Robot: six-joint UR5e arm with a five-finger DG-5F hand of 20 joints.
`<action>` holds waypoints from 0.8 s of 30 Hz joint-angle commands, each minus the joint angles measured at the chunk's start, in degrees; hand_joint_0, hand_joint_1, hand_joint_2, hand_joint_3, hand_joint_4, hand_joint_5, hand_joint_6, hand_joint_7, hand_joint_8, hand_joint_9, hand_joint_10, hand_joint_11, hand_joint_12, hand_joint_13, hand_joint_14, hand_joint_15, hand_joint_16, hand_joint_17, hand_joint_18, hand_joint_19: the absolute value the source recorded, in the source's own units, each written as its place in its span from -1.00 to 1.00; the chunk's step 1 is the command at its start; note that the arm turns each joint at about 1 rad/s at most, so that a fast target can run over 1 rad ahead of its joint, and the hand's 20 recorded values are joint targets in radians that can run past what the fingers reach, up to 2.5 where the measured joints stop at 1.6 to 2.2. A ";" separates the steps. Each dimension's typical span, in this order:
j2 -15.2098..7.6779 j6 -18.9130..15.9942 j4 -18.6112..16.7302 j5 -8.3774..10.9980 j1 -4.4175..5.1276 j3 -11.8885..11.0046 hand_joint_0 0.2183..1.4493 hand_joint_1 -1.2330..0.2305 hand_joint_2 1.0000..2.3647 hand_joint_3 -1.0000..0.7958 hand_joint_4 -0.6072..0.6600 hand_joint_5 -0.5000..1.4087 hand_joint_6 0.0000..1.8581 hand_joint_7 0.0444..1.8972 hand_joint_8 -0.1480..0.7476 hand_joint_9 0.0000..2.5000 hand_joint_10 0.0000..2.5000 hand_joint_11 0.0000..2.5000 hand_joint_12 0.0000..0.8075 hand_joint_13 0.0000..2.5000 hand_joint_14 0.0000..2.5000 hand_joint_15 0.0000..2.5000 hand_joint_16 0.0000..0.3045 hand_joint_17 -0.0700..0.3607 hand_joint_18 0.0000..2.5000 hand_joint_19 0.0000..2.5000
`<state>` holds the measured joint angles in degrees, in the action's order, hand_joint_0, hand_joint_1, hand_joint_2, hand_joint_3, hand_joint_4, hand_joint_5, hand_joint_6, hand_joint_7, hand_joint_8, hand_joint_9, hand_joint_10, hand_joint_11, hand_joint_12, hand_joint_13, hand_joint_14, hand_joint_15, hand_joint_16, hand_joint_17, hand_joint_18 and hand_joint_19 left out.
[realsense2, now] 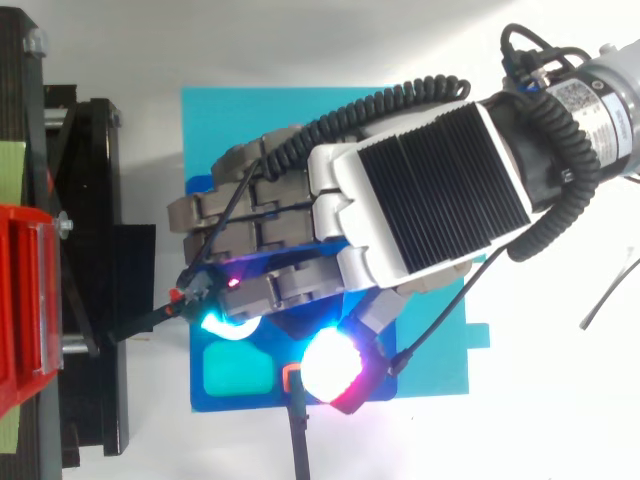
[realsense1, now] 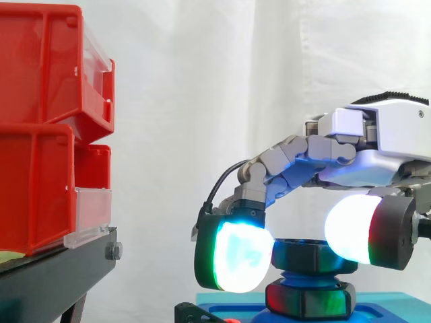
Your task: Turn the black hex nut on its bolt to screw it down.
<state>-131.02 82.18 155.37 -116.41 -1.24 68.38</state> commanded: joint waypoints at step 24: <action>-0.03 0.08 -0.51 -4.08 -3.24 0.00 -0.50 0.20 -1.00 -0.44 0.37 -0.58 -0.32 -0.09 -0.07 -0.50 -0.99 -0.70 -0.25 -0.56 -0.99 -0.84 -0.65 -0.12 -0.58 -0.52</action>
<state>-131.01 82.21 154.99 -120.17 -4.15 68.38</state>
